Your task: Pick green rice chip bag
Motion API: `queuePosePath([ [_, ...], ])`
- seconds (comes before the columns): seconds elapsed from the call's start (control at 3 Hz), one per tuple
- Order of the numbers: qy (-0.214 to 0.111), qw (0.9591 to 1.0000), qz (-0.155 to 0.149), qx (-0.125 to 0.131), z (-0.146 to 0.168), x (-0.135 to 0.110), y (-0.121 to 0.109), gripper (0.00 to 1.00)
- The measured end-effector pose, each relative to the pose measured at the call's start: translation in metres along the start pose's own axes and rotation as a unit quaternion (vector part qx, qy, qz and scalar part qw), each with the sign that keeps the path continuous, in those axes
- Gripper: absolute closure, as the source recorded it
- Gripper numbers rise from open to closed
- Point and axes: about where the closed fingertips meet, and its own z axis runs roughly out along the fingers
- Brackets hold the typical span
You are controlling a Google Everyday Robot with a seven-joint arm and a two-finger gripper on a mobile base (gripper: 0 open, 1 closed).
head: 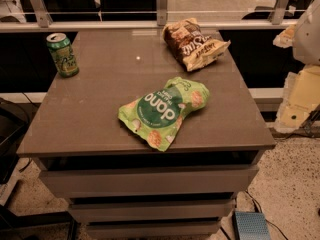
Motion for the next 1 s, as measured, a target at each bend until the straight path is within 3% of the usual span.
queuePosePath([
  [0.33, 0.0, 1.0, 0.0, 0.0, 0.0, 0.0, 0.0, 0.0],
  [0.67, -0.024, 0.9996, -0.014, -0.005, 0.004, -0.011, 0.004, 0.0],
  [1.0, -0.075, 0.995, -0.065, -0.015, 0.027, -0.045, 0.015, 0.0],
])
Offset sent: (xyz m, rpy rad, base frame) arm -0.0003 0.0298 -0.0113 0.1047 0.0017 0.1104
